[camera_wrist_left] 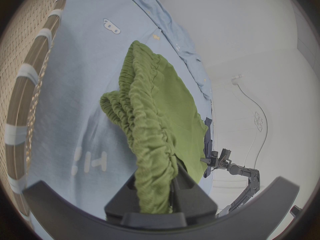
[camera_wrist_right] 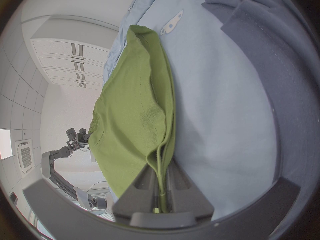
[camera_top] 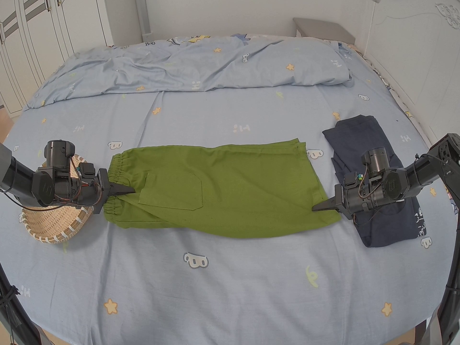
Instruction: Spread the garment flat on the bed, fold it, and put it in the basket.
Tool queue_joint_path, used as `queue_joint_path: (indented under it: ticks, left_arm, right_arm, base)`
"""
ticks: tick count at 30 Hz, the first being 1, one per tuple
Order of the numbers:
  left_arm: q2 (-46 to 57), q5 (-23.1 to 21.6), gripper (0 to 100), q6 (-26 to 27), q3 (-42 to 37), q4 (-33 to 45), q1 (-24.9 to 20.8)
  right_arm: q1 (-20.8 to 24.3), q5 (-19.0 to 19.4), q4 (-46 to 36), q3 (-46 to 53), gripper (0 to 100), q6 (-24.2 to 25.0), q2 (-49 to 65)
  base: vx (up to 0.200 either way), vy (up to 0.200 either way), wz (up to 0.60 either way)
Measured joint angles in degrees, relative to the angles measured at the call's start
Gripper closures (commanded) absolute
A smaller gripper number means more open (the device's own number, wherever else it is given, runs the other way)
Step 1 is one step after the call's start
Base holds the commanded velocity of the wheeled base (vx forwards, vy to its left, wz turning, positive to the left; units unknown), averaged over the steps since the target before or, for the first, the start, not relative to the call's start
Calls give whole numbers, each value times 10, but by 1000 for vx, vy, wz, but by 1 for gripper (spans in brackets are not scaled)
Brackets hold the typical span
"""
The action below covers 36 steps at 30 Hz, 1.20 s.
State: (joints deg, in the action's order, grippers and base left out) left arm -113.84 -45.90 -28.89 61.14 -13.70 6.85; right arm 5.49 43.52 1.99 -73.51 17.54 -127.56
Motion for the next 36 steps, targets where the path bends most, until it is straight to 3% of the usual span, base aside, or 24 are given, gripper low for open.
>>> queue_joint_path:
  ticks: [11,18,25,31,36]
  left_arm:
    - [4,0,100,22,2,55,1]
    - [30,2,100,111,-16,169,5]
    - [73,5,100,165,-79,206,9]
    - [122,6,100,206,-168,212,19]
    - [162,6,100,251,-249,213,27]
  right_arm:
    - [-6,0,-7,38,100,2,69]
    - [-1,1,-24,137,100,-3,167]
    - [1,0,-17,266,100,-32,228]
    - [4,0,57,406,100,-46,263]
    - [7,0,172,510,100,-50,280]
  base:
    - [0,0,0]
    - [0,0,0]
    - [0,0,0]
    - [0,0,0]
    - [0,0,0]
